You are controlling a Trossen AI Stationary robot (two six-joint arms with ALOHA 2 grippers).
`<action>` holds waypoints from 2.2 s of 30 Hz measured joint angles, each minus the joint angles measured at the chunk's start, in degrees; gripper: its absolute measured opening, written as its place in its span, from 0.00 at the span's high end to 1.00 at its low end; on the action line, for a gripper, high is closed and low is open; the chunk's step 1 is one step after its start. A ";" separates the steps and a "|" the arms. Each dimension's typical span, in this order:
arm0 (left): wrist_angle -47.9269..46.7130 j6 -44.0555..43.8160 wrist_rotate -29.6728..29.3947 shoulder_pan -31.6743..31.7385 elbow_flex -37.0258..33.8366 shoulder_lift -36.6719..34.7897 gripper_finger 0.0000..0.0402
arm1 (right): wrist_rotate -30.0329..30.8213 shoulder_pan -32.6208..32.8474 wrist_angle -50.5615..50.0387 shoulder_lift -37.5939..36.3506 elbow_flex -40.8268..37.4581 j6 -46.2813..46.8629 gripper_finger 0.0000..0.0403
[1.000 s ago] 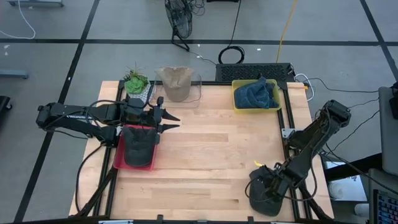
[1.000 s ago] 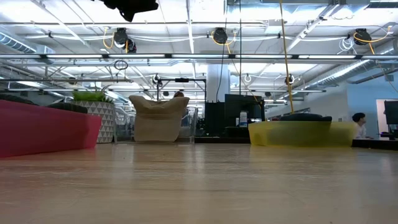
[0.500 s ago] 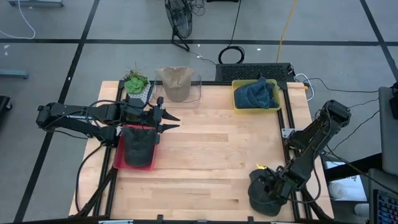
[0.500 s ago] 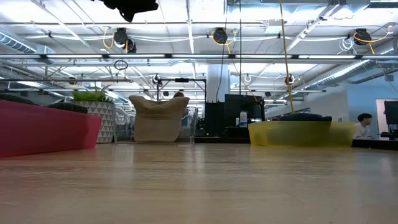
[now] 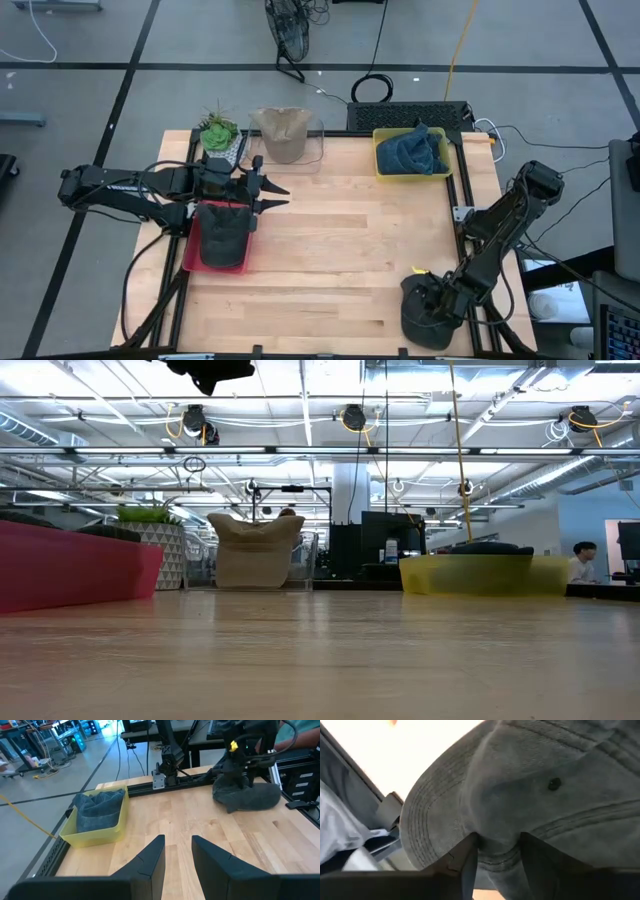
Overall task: Pick & Place hat
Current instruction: Put the black cap into the red bin
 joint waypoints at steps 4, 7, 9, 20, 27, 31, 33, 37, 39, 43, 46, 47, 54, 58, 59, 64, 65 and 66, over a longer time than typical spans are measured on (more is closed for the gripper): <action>0.02 0.03 0.00 0.00 0.02 0.00 0.73 | -0.30 0.56 5.05 -0.01 -2.87 1.71 0.70; 0.04 0.17 0.00 0.00 0.02 0.00 0.73 | -1.97 0.51 5.49 -0.02 -3.37 1.66 0.74; 0.03 0.18 0.00 0.00 0.02 0.00 0.73 | -2.97 0.51 5.48 -0.02 -3.37 1.22 0.78; 0.07 0.22 0.00 0.00 0.02 0.00 0.73 | -2.97 -3.30 6.50 -0.68 -3.42 -5.70 0.97; 0.42 0.20 -0.02 0.00 0.02 0.00 0.73 | 1.58 -13.14 7.55 -2.70 -2.13 -23.30 0.99; 0.42 0.13 -0.02 0.00 0.02 0.00 0.73 | 1.66 -21.69 9.39 -2.80 -1.21 -35.21 1.00; 0.39 0.07 -0.02 0.00 0.02 0.00 0.73 | 1.65 -26.35 10.87 -2.71 -1.14 -40.65 1.00; -0.07 0.00 -0.02 0.00 0.02 0.00 0.73 | 3.37 -35.32 15.96 -1.66 -1.10 -50.44 1.00; -0.32 0.00 -0.02 0.00 0.02 0.00 0.73 | 3.08 -39.18 20.55 -0.32 -1.04 -54.17 1.00; -0.54 0.15 -0.01 0.00 0.02 0.00 0.73 | -0.38 -44.88 25.49 3.34 0.37 -61.78 1.00; -0.57 0.11 -0.02 0.00 0.02 0.00 0.73 | -2.08 -47.18 25.32 7.32 4.19 -67.58 1.00; -0.63 0.17 -0.05 0.03 0.02 0.00 0.73 | -2.76 -47.72 25.42 8.85 5.94 -69.51 1.00; -2.59 -3.10 -0.61 0.10 0.02 -0.83 0.73 | -1.86 -51.08 22.57 18.49 17.74 -77.94 1.00; -4.67 -4.67 -1.05 0.15 0.02 -3.02 0.73 | -1.19 -53.57 22.40 22.47 21.67 -80.07 1.00; -4.80 -4.72 -1.05 0.15 0.04 -3.59 0.73 | -1.19 -54.28 22.58 23.40 22.48 -80.54 1.00; -6.51 -5.27 -1.04 0.09 0.04 -5.64 0.73 | -2.91 -57.12 24.19 27.08 24.66 -82.97 1.00; -6.64 -5.24 -1.05 0.09 0.04 -5.73 0.73 | -3.14 -57.44 25.40 27.67 24.67 -83.12 1.00; -6.57 -5.07 -1.05 0.09 0.04 -5.79 0.73 | -3.27 -57.65 26.63 28.24 24.67 -83.31 1.00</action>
